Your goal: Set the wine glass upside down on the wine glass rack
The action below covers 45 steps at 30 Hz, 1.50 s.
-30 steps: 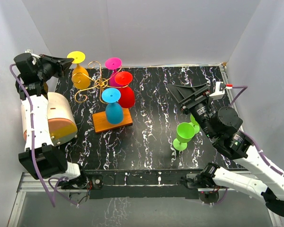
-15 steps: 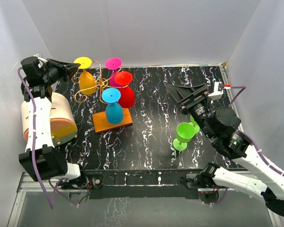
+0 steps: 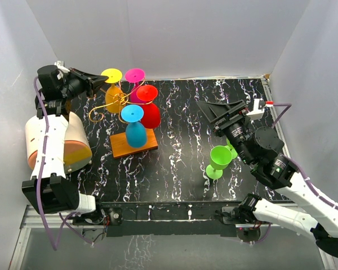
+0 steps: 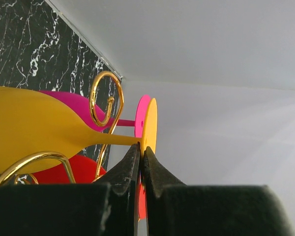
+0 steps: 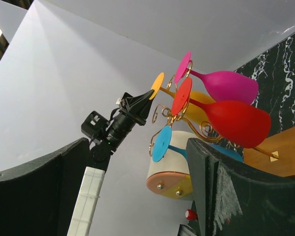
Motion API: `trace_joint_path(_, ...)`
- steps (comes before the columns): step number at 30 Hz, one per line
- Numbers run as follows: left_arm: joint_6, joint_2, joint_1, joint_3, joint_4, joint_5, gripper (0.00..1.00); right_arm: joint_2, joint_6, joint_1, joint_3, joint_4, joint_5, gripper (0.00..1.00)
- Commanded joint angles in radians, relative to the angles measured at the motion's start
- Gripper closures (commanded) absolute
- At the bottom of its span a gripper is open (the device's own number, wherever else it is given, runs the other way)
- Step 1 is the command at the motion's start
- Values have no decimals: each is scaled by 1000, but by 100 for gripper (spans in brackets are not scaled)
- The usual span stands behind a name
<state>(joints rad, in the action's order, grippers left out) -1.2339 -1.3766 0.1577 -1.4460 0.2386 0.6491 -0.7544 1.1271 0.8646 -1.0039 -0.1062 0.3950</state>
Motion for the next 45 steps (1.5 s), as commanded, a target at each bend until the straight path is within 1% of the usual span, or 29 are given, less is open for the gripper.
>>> trace_joint_path(1,-9,-9,-24,-41,-36,30,100,2,1,3,6,26,24,22)
trace_joint_path(4,-15,-19,-29,-42,-57,21,100,-4,-3,4,2,29,25,22)
trace_joint_path(11,-9,-92,-30,-101,-62,29,100,-10,-10,4,-1,28,29,22)
trace_joint_path(14,-9,-97,-30,-110,-74,8,100,-4,-12,3,-1,26,40,22)
trace_joint_path(25,29,-139,-30,-166,-29,-35,100,11,-14,3,6,19,50,22)
trace_joint_path(28,46,-132,-30,-163,-11,-50,100,15,-14,4,7,14,54,22)
trace_joint_path(34,166,-79,-30,-174,97,-173,100,18,-13,3,10,10,53,22)
trace_joint_path(41,168,-72,-30,-152,109,-146,100,7,-12,4,9,17,38,22)
trace_joint_path(45,184,-68,-30,-158,129,-155,99,8,-10,3,11,16,40,22)
